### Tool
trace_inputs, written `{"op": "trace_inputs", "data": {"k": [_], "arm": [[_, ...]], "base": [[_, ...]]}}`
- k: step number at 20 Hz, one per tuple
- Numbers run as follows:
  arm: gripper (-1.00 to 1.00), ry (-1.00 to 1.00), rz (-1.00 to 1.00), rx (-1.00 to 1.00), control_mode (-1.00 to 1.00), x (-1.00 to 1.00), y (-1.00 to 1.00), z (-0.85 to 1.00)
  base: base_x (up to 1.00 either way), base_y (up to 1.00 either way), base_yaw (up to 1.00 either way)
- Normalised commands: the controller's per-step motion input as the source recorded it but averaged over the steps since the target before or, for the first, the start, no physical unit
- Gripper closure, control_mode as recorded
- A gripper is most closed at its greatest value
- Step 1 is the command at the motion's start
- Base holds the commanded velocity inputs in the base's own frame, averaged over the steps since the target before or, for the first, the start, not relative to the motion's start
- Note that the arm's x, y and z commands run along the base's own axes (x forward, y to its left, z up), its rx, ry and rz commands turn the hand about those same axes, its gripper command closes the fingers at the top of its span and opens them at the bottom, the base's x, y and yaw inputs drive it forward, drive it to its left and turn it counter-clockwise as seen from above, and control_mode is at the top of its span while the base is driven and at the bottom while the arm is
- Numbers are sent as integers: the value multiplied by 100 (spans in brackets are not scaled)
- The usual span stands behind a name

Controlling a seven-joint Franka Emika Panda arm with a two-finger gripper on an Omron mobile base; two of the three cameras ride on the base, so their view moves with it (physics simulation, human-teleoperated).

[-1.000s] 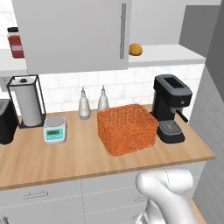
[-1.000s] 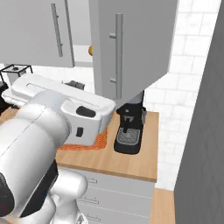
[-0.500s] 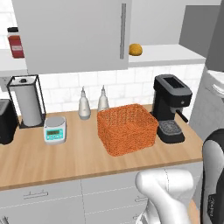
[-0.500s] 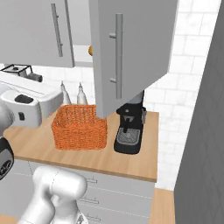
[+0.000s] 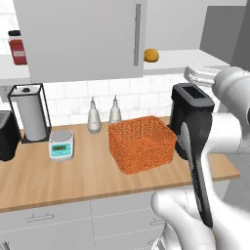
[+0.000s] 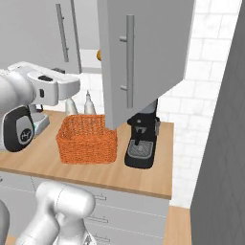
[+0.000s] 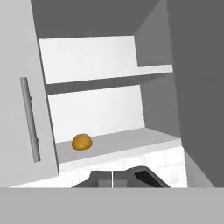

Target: Open the cabinet, pick up the bread from the cabinet and place it in the basket. Then move the basket to the dining counter.

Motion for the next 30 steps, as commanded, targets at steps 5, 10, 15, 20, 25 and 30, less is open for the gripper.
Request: {"op": "trace_inputs", "data": {"k": [5, 10, 15, 20, 25, 30], "arm": [[100, 4, -24, -3, -100, 69, -31, 0], [100, 13, -29, -4, -100, 47, -58, -1], [100, 13, -28, -1, -100, 48, -92, -9], [100, 2, -21, 0, -100, 39, -100, -8], [100, -4, -17, 4, -100, 8, -100, 0], [100, -13, -4, 8, -100, -6, -75, 5]], "base": [[0, 0, 0], [0, 0, 0], [0, 0, 0], [0, 0, 0], [0, 0, 0], [0, 0, 0]]}}
